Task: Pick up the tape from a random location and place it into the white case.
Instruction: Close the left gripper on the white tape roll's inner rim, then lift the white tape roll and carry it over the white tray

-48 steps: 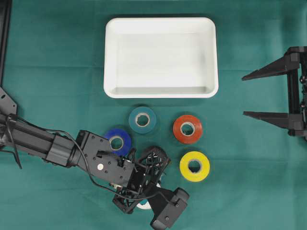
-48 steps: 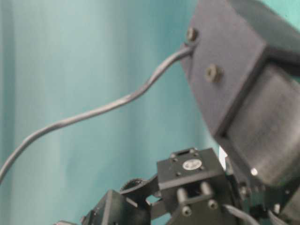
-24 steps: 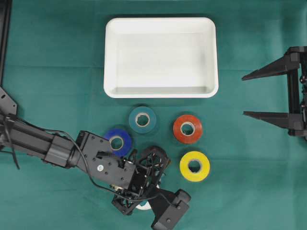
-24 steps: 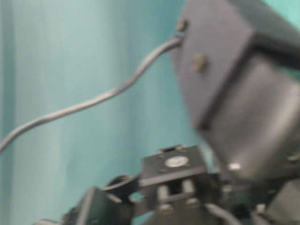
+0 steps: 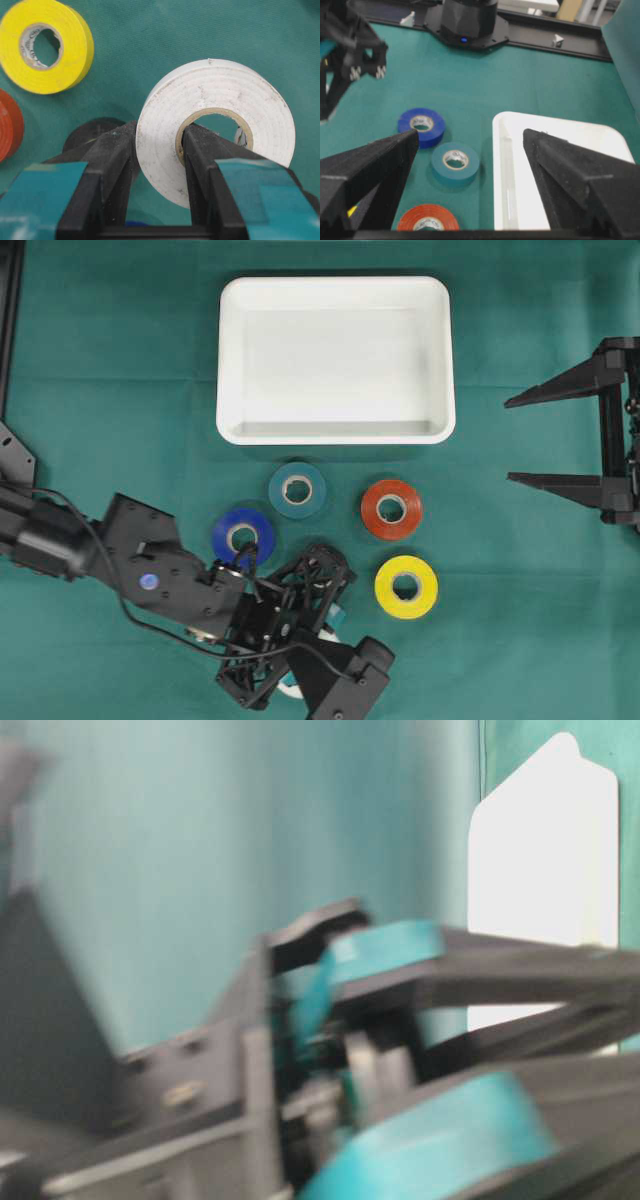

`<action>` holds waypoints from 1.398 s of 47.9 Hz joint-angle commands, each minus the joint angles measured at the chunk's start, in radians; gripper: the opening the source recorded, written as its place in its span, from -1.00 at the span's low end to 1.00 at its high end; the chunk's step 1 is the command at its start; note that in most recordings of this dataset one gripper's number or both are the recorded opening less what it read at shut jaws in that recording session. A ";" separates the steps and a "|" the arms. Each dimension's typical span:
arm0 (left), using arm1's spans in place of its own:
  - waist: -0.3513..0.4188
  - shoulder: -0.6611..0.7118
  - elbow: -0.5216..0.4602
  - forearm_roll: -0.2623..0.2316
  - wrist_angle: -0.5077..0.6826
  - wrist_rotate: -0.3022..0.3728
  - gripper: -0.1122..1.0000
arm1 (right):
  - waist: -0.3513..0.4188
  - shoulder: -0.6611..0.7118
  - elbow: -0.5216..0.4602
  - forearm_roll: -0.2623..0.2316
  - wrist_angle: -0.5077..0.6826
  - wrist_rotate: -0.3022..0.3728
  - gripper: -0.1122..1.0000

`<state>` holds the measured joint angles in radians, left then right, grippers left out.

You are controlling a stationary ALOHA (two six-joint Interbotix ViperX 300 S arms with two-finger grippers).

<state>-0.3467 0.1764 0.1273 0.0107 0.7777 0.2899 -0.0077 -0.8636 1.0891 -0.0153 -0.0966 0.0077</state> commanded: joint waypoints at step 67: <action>-0.009 -0.216 -0.135 0.008 0.279 -0.005 -0.38 | -0.002 0.003 -0.037 -0.002 0.017 0.000 0.84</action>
<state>-0.3559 -0.0061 0.0123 0.0184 1.0600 0.2869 -0.0092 -0.8636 1.0815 -0.0138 -0.0752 0.0092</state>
